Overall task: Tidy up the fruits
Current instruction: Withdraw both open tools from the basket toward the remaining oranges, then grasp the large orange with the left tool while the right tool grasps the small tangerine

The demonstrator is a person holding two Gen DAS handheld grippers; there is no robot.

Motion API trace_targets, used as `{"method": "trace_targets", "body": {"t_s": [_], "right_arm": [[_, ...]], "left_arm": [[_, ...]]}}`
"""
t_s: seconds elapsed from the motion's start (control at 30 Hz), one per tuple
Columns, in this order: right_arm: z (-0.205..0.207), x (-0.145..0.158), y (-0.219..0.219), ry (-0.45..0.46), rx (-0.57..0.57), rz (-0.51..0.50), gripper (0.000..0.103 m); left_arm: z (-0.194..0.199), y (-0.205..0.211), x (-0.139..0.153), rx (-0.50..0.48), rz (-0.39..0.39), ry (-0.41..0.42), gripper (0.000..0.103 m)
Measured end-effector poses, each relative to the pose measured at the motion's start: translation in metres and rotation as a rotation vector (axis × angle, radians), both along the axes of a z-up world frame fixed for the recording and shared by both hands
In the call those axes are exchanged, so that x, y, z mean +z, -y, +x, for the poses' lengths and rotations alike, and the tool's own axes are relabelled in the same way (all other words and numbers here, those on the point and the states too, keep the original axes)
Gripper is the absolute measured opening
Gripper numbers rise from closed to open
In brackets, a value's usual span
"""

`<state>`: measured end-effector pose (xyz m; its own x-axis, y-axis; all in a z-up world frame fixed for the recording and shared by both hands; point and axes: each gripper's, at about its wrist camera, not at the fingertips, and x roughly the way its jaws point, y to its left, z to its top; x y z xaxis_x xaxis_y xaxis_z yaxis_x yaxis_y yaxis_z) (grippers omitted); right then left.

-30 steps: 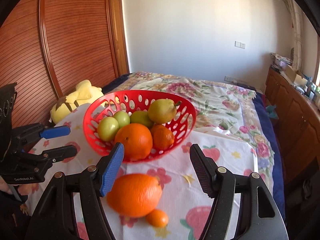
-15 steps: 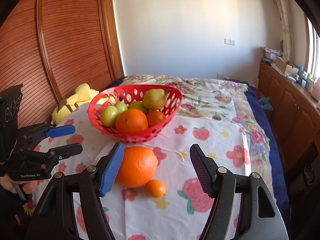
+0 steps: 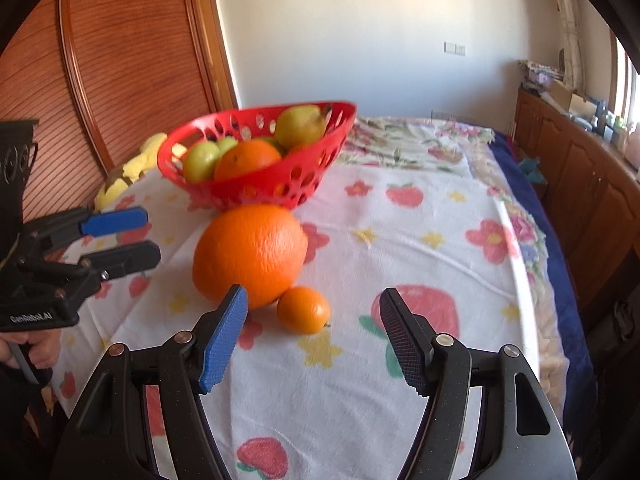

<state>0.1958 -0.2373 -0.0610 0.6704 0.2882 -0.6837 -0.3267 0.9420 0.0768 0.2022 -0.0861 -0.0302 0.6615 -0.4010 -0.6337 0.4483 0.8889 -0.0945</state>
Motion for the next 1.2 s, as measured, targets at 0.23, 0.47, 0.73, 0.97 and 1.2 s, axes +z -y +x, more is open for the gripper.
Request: {"method": "trace_targets", "body": {"t_s": [0.23, 0.47, 0.73, 0.97, 1.2], "right_arm": [[0.005, -0.02, -0.006, -0.042, 0.022, -0.019, 0.069], [0.014, -0.034, -0.01, -0.086, 0.04, -0.046, 0.064], [0.023, -0.039, -0.018, -0.1, 0.068, -0.068, 0.06], [0.032, -0.044, -0.019, -0.118, 0.078, -0.063, 0.054], [0.035, -0.048, -0.02, -0.128, 0.095, -0.047, 0.039]], "left_arm": [[0.001, 0.002, -0.002, -0.008, -0.003, 0.0, 0.058], [0.005, 0.004, -0.008, -0.01, -0.003, -0.015, 0.058], [0.013, 0.007, -0.017, -0.013, -0.007, -0.043, 0.059], [0.018, 0.013, -0.019, -0.029, -0.006, -0.049, 0.059], [0.026, 0.023, -0.021, -0.042, -0.001, -0.058, 0.059]]}}
